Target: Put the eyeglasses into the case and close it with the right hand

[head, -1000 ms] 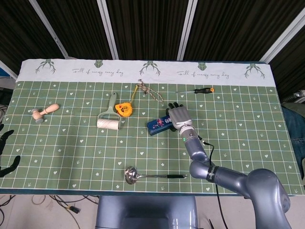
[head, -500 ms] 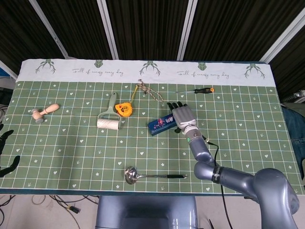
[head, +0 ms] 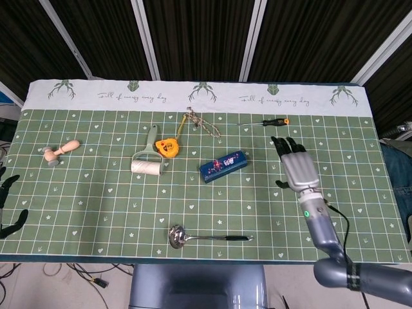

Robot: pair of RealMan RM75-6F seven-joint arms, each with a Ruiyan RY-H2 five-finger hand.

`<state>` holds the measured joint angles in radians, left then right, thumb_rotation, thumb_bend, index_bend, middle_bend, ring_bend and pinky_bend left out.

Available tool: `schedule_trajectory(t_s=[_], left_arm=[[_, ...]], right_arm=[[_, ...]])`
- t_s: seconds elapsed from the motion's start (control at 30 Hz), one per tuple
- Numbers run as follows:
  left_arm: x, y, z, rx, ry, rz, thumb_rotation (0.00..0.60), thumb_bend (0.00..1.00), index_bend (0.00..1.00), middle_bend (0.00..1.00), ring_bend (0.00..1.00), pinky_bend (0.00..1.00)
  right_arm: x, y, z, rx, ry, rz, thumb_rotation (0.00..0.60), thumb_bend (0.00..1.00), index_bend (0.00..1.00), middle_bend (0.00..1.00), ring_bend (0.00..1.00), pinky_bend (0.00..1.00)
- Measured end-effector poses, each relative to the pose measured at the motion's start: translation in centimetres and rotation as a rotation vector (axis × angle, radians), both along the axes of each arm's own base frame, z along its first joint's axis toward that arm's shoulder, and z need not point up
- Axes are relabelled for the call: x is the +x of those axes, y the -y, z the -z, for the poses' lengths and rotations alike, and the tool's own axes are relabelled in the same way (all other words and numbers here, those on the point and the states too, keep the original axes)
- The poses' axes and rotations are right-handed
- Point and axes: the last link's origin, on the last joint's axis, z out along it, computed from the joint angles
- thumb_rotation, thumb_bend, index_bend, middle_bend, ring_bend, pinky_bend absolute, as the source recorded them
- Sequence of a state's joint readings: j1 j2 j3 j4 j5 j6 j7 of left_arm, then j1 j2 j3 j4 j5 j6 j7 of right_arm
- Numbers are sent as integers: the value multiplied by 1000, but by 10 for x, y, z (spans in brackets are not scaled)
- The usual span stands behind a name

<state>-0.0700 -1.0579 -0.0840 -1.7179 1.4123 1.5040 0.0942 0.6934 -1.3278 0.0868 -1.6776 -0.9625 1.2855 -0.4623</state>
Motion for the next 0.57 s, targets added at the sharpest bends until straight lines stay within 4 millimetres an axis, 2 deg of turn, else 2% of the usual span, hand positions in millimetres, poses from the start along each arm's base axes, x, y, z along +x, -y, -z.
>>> schedule_trajectory(t_s=[0.2, 0.3, 0.4, 0.57], left_arm=[[1, 0, 2, -2, -2, 2, 600, 317, 132, 0, 0, 0], [1, 0, 2, -2, -2, 4, 600, 318, 127, 0, 0, 0], [1, 0, 2, 1, 3, 5, 600, 317, 122, 0, 0, 0], [2, 1, 1, 4, 7, 8, 600, 317, 120, 0, 0, 0]], right_arm=[[-43, -79, -30, -95, 8, -3, 600, 193, 43, 129, 102, 225], [-57, -110, -38, -126, 13, 5, 600, 194, 50, 129, 102, 225], [-68, -132, -42, -156, 18, 24, 600, 194, 56, 129, 102, 225], [-80, -156, -42, -178, 13, 49, 600, 194, 56, 129, 101, 225]])
